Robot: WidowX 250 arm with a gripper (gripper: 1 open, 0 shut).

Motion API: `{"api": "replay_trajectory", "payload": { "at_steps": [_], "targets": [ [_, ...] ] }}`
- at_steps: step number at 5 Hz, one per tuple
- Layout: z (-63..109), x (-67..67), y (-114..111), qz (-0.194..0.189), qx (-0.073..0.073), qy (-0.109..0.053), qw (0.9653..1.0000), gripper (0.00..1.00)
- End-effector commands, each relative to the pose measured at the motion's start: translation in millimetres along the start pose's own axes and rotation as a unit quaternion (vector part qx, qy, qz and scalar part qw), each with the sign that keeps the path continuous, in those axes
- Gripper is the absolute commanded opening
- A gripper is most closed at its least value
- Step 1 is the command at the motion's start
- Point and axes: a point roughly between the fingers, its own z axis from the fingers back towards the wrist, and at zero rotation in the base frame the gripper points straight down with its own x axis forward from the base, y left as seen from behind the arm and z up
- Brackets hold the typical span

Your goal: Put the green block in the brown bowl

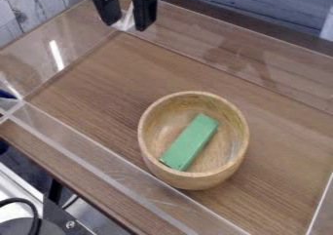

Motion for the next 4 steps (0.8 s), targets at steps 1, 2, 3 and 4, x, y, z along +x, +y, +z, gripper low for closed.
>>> {"api": "replay_trajectory", "payload": {
  "at_steps": [1, 2, 3, 4],
  "targets": [
    [15.5, 10.1, 8, 0.002, 0.014, -0.033, 0.9994, 1.0],
    [12.7, 12.3, 14, 0.005, 0.016, -0.032, 0.9993, 1.0],
    [10.0, 14.9, 19, 0.007, 0.018, -0.032, 0.9993, 1.0],
    [8.0, 17.1, 25, 0.011, 0.02, -0.032, 0.9992, 1.0]
  ]
}}
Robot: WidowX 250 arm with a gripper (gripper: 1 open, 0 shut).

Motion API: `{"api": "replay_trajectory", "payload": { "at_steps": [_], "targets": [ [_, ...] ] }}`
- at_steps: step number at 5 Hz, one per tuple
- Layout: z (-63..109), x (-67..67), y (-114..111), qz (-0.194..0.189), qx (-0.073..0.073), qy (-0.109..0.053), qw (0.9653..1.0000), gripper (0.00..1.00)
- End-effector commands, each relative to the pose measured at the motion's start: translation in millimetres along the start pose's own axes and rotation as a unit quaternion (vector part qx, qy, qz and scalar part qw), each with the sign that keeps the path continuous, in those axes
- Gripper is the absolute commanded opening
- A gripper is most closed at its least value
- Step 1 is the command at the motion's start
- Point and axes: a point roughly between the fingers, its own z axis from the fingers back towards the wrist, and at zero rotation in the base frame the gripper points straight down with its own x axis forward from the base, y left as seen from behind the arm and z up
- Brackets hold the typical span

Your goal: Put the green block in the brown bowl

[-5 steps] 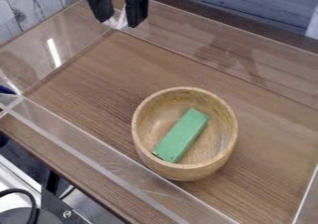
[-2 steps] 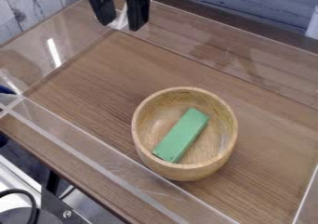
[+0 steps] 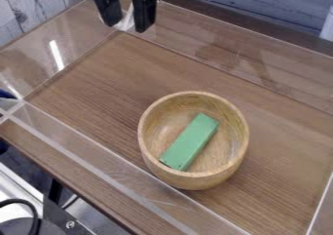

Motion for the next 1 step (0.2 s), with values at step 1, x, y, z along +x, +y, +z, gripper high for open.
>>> {"api": "replay_trajectory", "payload": {
  "at_steps": [1],
  "targets": [
    [15.4, 9.5, 8.8, 0.003, 0.015, -0.031, 0.9994, 1.0]
  ]
}}
